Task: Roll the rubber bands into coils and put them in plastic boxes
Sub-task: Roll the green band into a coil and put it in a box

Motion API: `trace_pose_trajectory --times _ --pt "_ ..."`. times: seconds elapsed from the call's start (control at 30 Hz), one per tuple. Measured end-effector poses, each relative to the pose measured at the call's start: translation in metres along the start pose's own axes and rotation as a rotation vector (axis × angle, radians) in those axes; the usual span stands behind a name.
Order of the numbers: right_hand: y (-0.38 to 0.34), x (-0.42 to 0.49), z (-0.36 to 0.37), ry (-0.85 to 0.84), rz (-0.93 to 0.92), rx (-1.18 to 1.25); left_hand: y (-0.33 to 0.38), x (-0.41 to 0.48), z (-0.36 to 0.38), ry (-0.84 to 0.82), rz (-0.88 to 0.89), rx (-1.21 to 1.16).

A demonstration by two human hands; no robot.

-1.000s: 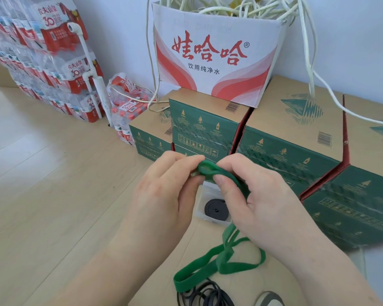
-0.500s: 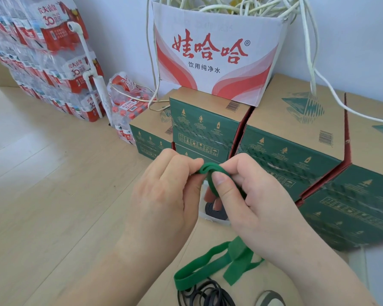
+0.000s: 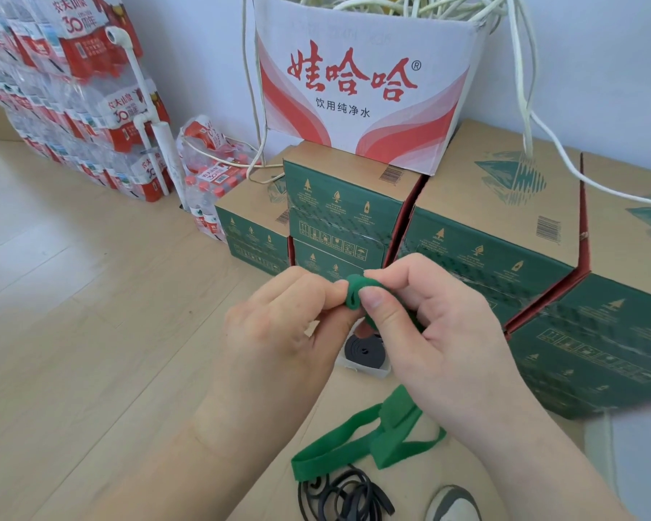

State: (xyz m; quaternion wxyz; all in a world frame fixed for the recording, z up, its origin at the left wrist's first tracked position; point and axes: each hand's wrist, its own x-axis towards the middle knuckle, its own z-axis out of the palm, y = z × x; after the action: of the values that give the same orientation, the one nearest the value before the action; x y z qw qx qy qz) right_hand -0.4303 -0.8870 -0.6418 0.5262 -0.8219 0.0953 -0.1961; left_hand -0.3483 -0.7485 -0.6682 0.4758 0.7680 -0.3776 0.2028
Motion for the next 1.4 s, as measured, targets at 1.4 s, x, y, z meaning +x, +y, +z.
trace_pose_trajectory --times 1.4 --pt "-0.014 0.004 0.003 0.107 0.167 0.247 -0.01 0.009 -0.005 -0.029 0.115 0.124"
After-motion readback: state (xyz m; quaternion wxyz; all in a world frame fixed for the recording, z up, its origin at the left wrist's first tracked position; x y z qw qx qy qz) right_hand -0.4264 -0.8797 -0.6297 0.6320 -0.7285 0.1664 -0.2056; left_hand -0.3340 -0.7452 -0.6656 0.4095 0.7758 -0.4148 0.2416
